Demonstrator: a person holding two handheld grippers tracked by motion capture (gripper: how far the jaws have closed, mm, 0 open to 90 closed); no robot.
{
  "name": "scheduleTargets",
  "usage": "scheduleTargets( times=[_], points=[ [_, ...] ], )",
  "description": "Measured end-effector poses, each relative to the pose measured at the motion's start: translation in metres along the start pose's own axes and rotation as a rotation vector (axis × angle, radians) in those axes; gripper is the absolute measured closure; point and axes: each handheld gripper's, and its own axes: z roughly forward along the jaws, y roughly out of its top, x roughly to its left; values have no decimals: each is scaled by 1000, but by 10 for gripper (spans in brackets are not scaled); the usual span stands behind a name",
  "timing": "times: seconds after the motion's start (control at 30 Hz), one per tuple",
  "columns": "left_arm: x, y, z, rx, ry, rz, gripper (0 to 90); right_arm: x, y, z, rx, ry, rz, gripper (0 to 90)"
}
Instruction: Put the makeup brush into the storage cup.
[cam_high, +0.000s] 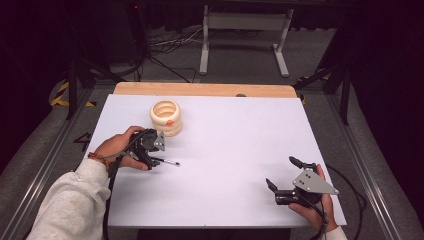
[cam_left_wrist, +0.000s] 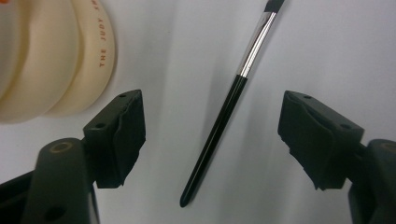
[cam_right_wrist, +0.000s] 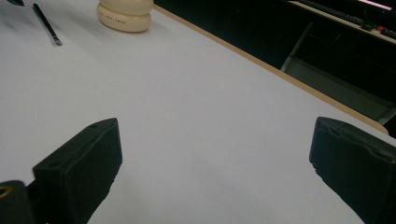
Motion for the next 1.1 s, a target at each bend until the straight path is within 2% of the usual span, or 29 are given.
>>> scheduleTargets(
  times=[0.1, 0.23, 0.27, 0.3, 0.43, 0.47, 0.5, 0.6, 0.63, 0.7, 0.77, 0.8, 1.0, 1.1],
  points=[
    [0, 8, 8, 37, -23, 29, 289, 0, 0, 0, 0, 0, 1, 29],
    [2, 18, 11, 47, -52, 53, 357, 0, -1, 0, 2, 0, 2, 29],
    [1, 22, 13, 51, -71, 61, 370, -1, -1, 0, 2, -1, 2, 29],
    [1, 24, 14, 60, -77, 71, 431, -1, -1, 0, 2, 3, 4, 29],
    [1, 28, 18, 85, -95, 84, 513, -1, -1, 0, 1, 6, 4, 29],
    [2, 30, 21, 103, -104, 101, 531, -1, -1, 0, 1, 8, 4, 29],
    [2, 30, 22, 120, -114, 95, 547, -1, -1, 0, 3, 7, 3, 29],
    [1, 31, 25, 129, -114, 97, 627, -1, -1, 0, 0, 9, 6, 30],
    [1, 32, 26, 140, -114, 109, 627, -1, -1, 0, 0, 9, 6, 30],
    [0, 35, 27, 158, -130, 112, 684, -1, -1, -1, -4, 8, 5, 34],
    [0, 36, 27, 163, -144, 112, 700, -1, -1, -1, -8, 6, 5, 36],
    [-1, 39, 28, 182, -163, 123, 784, 0, -1, -1, -11, 5, 4, 36],
    [4, 46, 30, 235, -213, 117, 830, 1, -1, -1, -10, 9, 1, 36],
    [4, 45, 30, 226, -214, 110, 833, 0, -1, -1, -10, 10, 1, 36]
  ],
)
